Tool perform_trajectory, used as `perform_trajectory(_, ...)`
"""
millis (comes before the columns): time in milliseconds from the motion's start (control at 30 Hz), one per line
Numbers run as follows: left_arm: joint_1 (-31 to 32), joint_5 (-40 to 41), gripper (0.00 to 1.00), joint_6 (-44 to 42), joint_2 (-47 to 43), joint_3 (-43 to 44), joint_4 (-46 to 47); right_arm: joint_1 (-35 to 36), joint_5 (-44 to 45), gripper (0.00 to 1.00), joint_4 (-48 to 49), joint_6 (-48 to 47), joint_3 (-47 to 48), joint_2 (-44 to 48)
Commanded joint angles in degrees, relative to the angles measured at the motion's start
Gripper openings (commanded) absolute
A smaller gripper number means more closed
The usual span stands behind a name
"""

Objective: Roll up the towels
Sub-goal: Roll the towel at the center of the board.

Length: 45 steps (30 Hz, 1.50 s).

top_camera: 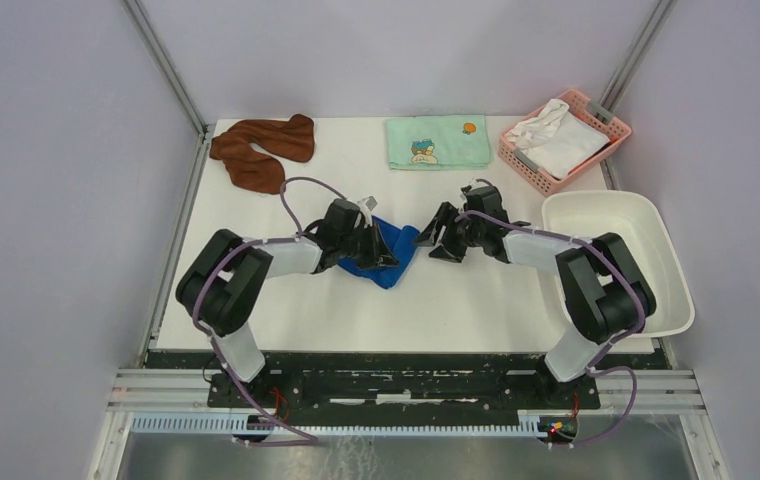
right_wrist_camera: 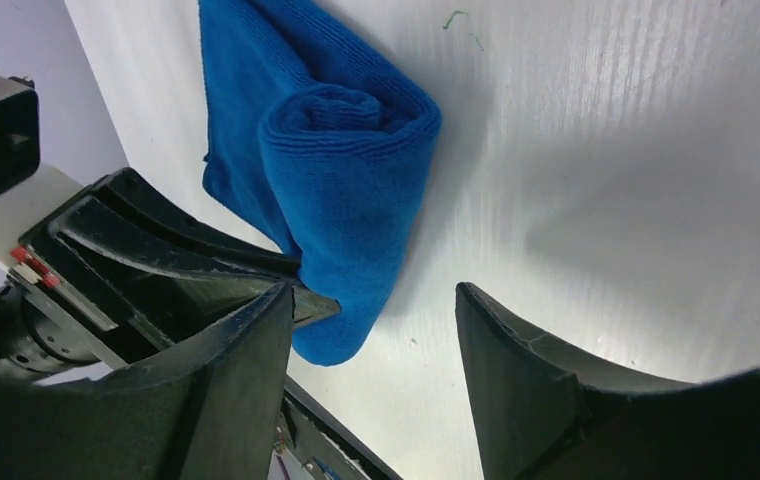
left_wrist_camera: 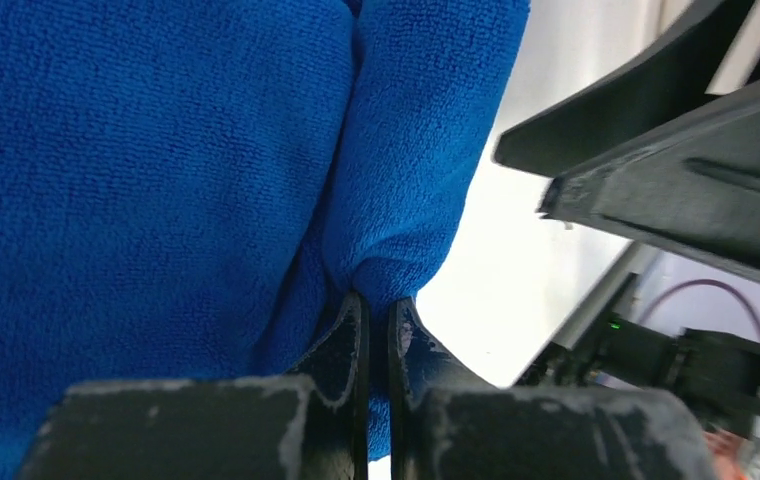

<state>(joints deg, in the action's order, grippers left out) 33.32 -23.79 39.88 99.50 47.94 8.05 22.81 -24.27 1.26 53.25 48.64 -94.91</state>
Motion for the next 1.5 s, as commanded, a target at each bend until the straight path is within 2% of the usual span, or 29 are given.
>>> perform_trajectory(0, -3.09, -10.75, 0.03, 9.32, 3.4, -2.17, 6.56, 0.42, -3.58, 0.68, 13.18, 5.1, -2.57, -3.64)
perform_trajectory(267, -5.92, -14.0, 0.03, 15.17, 7.34, -5.1, 11.8, 1.95, -6.81, 0.69, 27.25, 10.17, -1.97, -12.38)
perform_trajectory(367, -6.39, -14.01, 0.03, 15.71, 8.16, -5.71, 12.17, 2.06, -6.61, 0.69, 27.67, 10.61, -1.44, -14.0)
perform_trajectory(600, -6.66, -12.81, 0.05, 14.64, 8.06, -5.84, 10.6, 3.39, -2.53, 0.59, 17.95, 6.05, 1.04, -15.74)
perform_trajectory(767, -5.86, -6.46, 0.15, 8.55, 3.35, -4.26, 1.31, 4.23, 3.99, 0.38, 2.37, 2.21, 5.32, -15.15)
perform_trajectory(833, -5.08, -2.45, 0.23, 6.33, 0.34, -3.91, -2.62, 5.22, 8.31, 0.31, -5.49, 0.33, 8.72, -14.22)
perform_trajectory(1000, -0.39, 10.43, 0.42, 1.57, -8.71, -1.69, -12.17, 8.17, 17.23, 0.29, -24.4, -2.66, 17.09, -12.94)
perform_trajectory(1133, 7.9, 26.82, 0.54, -2.3, -14.57, 1.44, -18.06, 9.79, 21.4, 0.29, -32.49, -2.46, 21.85, -12.75)
perform_trajectory(1233, 14.69, 40.9, 0.68, -3.97, -17.5, 2.03, -19.33, 10.33, 21.8, 0.3, -35.23, -2.04, 23.84, -13.35)
perform_trajectory(1400, 26.77, 61.0, 0.71, -8.72, -16.26, 3.93, -18.24, 10.56, 21.47, 0.31, -36.79, -0.66, 25.02, -14.2)
perform_trajectory(1467, 30.4, 65.72, 0.71, -11.53, -13.17, 5.7, -17.61, 10.53, 21.17, 0.32, -37.38, -0.4, 25.59, -14.46)
